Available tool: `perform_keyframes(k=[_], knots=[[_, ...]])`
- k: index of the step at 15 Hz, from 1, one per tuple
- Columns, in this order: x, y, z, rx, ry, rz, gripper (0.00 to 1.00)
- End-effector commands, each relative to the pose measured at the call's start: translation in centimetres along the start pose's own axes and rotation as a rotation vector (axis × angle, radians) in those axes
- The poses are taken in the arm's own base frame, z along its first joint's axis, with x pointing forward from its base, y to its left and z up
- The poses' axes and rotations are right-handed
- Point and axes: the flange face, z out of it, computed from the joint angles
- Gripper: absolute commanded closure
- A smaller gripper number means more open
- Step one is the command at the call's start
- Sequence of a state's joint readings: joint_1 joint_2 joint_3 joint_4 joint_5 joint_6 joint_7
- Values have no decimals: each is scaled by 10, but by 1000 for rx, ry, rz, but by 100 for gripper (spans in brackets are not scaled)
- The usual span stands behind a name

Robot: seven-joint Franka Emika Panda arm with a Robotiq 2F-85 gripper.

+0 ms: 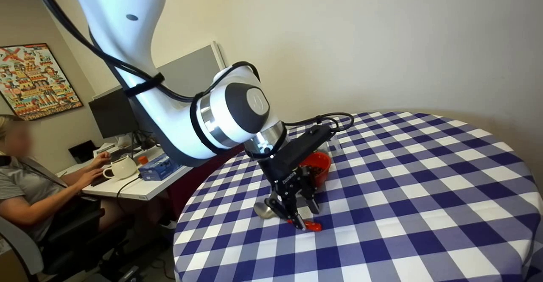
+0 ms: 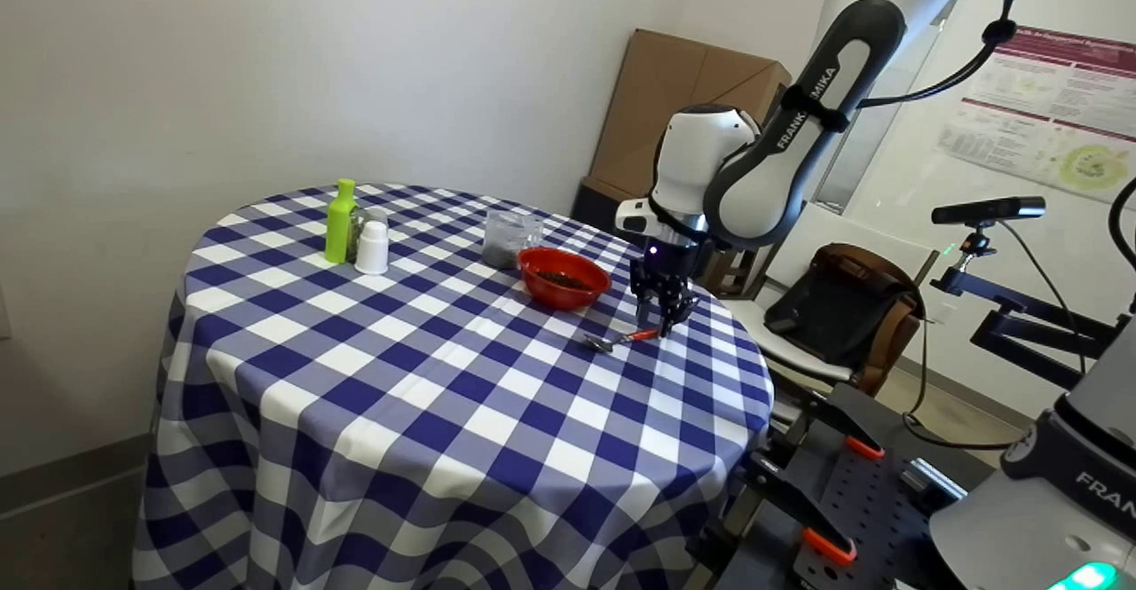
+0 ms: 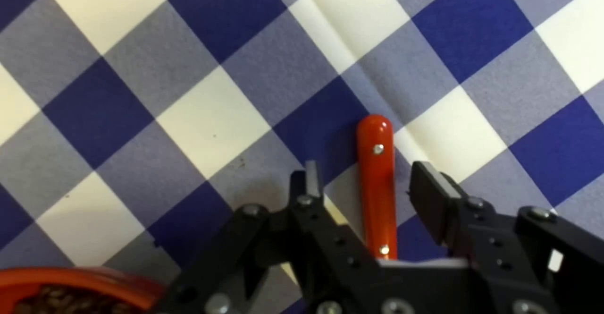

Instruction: Put some of the contents of the orange bowl into the clear cup using the orange spoon

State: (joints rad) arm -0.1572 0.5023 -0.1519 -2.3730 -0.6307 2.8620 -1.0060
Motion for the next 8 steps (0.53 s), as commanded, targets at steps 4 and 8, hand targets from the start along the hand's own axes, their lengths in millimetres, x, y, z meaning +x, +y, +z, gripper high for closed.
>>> perform_keyframes(k=[4, 8], knots=[[-25, 22, -125, 35, 46, 349, 0], [-50, 36, -220, 28, 36, 565, 0]])
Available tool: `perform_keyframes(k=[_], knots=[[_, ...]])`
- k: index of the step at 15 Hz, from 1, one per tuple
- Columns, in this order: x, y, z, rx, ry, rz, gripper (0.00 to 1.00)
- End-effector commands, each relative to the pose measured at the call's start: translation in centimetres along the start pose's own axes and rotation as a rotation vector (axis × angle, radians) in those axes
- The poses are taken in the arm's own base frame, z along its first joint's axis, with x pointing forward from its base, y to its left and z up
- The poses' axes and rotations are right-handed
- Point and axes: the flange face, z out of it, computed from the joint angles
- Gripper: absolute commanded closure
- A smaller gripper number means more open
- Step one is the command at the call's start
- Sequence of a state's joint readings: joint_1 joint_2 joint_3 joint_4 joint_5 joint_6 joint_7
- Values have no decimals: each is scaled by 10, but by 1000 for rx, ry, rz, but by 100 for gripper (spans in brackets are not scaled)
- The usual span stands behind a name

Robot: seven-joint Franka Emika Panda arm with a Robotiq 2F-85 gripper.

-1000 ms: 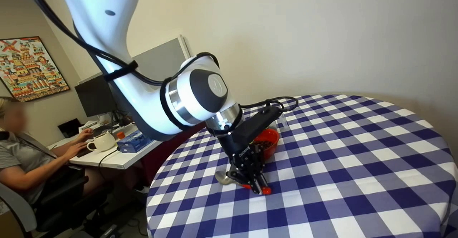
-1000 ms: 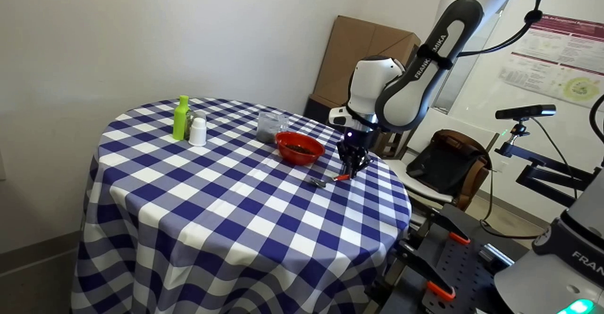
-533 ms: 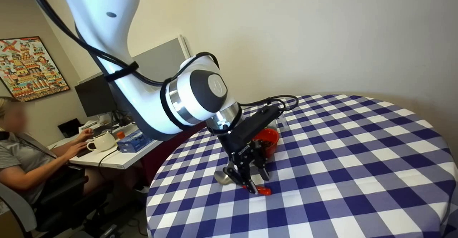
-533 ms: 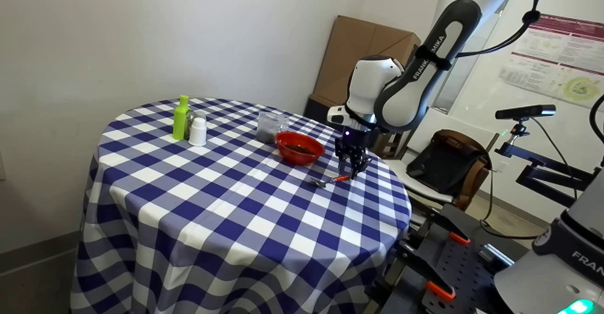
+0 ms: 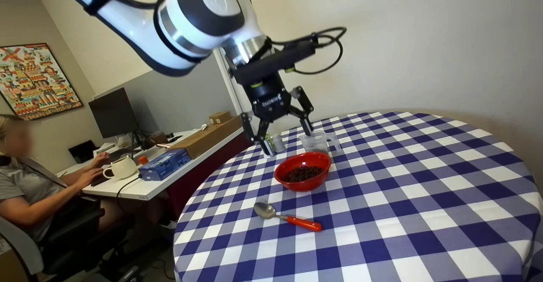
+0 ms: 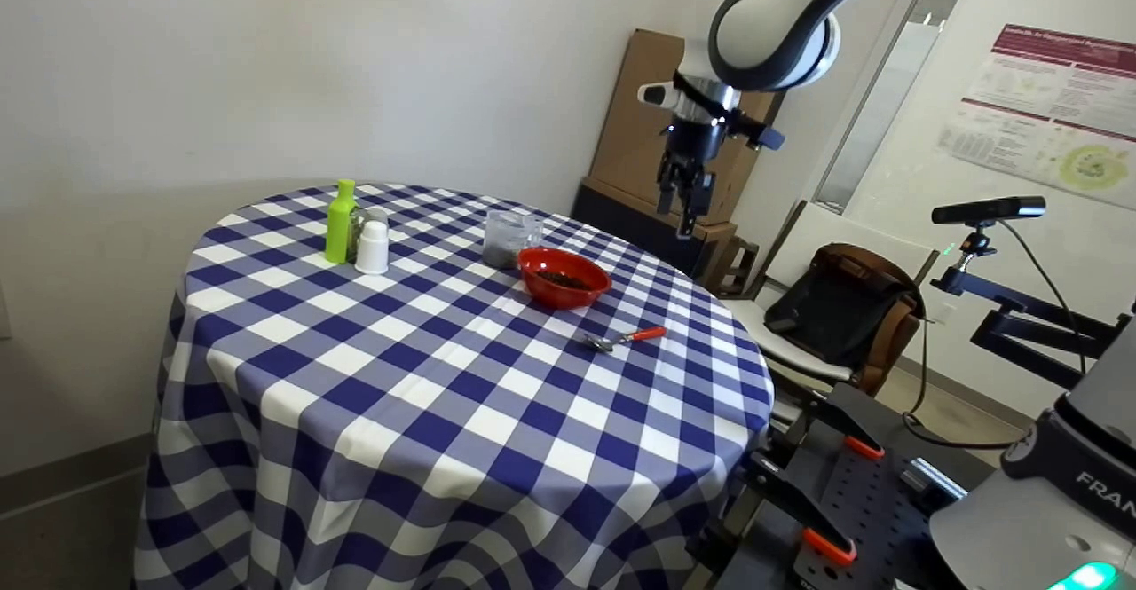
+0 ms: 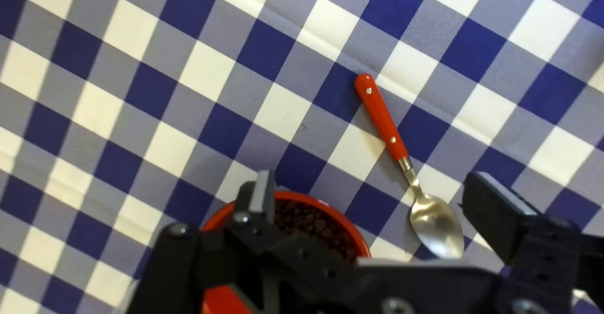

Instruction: Put some of the contents of the orange bowl into the clear cup using the orange spoon

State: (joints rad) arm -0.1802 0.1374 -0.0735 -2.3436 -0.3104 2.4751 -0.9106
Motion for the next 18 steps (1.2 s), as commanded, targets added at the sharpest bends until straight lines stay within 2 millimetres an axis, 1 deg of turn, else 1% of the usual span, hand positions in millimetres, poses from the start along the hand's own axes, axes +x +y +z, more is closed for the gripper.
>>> perform_keyframes(k=[1, 3, 5, 6, 9, 12, 13, 14, 18], knots=[[-11, 9, -81, -6, -1, 199, 0], [-13, 17, -112, -12, -15, 308, 0], [-12, 25, -129, -14, -25, 418, 0], [-10, 29, -133, -11, -32, 471, 0], [-4, 31, -133, 20, -83, 621, 0], [2, 22, -132, 83, -147, 749, 0], [2, 17, -134, 123, -163, 782, 0], [-3, 19, -127, 66, -140, 713, 0], [0, 15, -129, 98, -159, 758, 0]])
